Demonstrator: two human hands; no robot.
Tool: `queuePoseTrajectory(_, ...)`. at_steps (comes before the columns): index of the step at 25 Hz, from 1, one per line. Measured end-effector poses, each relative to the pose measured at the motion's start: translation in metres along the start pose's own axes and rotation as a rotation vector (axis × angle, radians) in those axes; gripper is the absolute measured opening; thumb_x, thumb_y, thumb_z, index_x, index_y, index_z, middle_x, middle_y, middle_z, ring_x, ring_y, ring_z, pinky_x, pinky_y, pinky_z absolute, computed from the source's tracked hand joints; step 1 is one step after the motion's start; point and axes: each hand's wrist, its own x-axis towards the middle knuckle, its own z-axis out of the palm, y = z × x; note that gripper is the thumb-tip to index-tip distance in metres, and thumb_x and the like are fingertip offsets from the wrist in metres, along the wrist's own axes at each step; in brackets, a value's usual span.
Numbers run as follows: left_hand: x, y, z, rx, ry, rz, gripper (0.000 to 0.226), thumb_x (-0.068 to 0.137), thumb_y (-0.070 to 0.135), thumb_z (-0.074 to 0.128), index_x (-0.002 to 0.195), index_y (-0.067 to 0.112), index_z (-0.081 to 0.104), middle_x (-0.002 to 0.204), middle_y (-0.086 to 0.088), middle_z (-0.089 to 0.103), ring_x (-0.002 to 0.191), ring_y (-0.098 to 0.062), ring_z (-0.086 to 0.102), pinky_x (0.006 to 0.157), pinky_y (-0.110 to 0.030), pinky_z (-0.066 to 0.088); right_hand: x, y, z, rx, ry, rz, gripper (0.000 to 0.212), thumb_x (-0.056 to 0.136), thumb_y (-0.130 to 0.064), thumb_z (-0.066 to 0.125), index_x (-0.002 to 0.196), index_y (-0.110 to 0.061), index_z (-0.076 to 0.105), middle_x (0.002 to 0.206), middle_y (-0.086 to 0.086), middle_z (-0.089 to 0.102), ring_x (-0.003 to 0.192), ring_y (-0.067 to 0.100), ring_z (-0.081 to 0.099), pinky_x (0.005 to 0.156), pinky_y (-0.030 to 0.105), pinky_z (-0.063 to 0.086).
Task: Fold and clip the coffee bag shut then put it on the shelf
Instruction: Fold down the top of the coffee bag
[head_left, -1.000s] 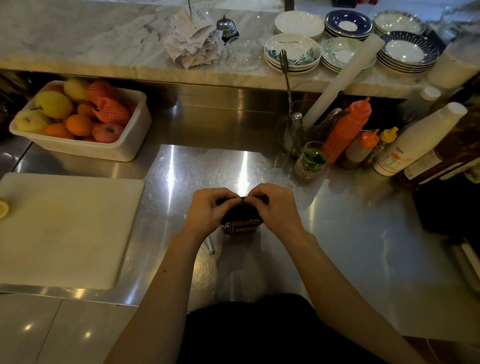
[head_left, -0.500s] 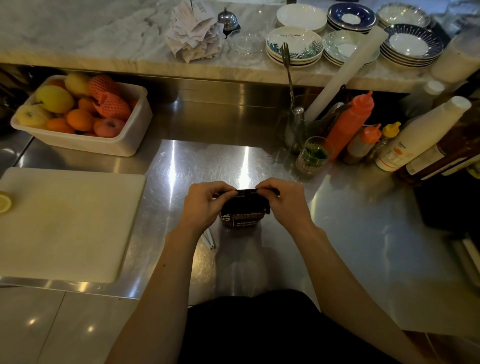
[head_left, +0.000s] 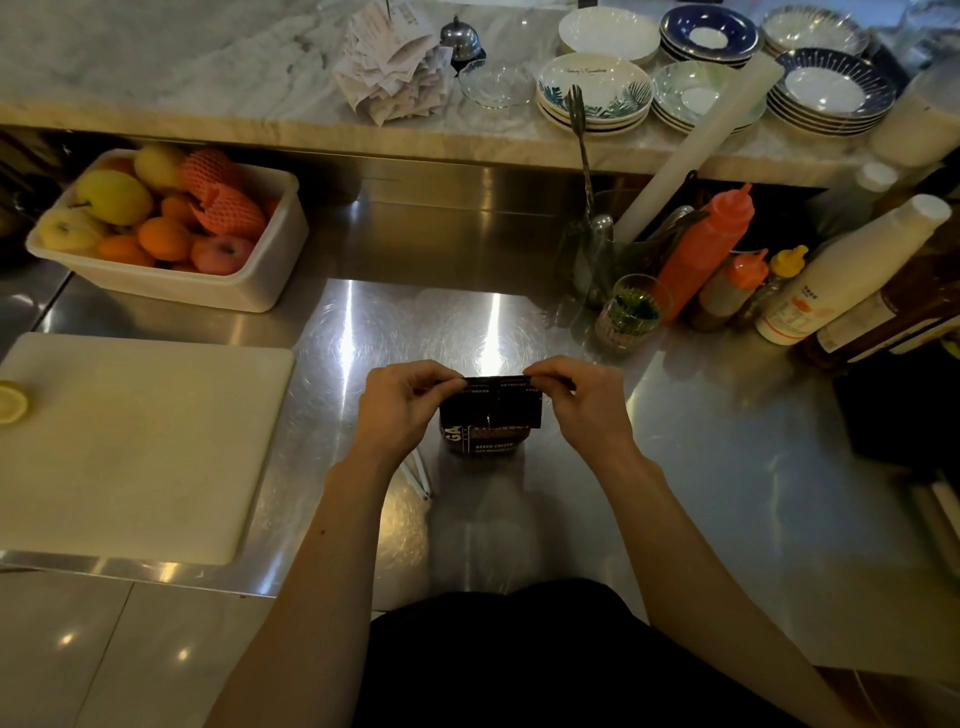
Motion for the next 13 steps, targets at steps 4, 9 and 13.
queuePoseTrajectory(4,-0.003,0.007,0.008,-0.019,0.062,0.037,0.007,0.083,0.013,0.073,0.088,0.014,0.076,0.082,0.003,0.074,0.08,-0.008,0.069,0.079,-0.024,0.056,0.0,0.001,0.002,-0.009,0.052,0.029,0.016,0.085,0.003,0.064,0.091,-0.006,0.076,0.084,-0.008,0.066,0.079,-0.005,0.059,0.077,0.0,0.042)
queuePoseTrajectory(9,-0.006,0.0,0.017,-0.077,-0.073,-0.072,0.011,0.082,0.016,0.075,0.093,0.016,0.073,0.091,0.001,0.074,0.093,-0.011,0.07,0.09,-0.022,0.051,-0.004,0.006,0.005,0.029,0.094,0.08,0.016,0.086,0.002,0.064,0.09,-0.009,0.075,0.084,-0.009,0.066,0.076,-0.006,0.061,0.075,0.003,0.045)
queuePoseTrajectory(13,-0.006,-0.003,0.025,-0.073,0.016,-0.111,0.006,0.082,0.012,0.073,0.088,0.012,0.074,0.087,-0.004,0.075,0.089,-0.014,0.071,0.082,-0.02,0.052,-0.004,0.005,0.006,0.072,-0.012,0.118,0.021,0.09,-0.001,0.059,0.102,-0.015,0.07,0.095,-0.009,0.065,0.087,-0.012,0.059,0.079,0.002,0.044)
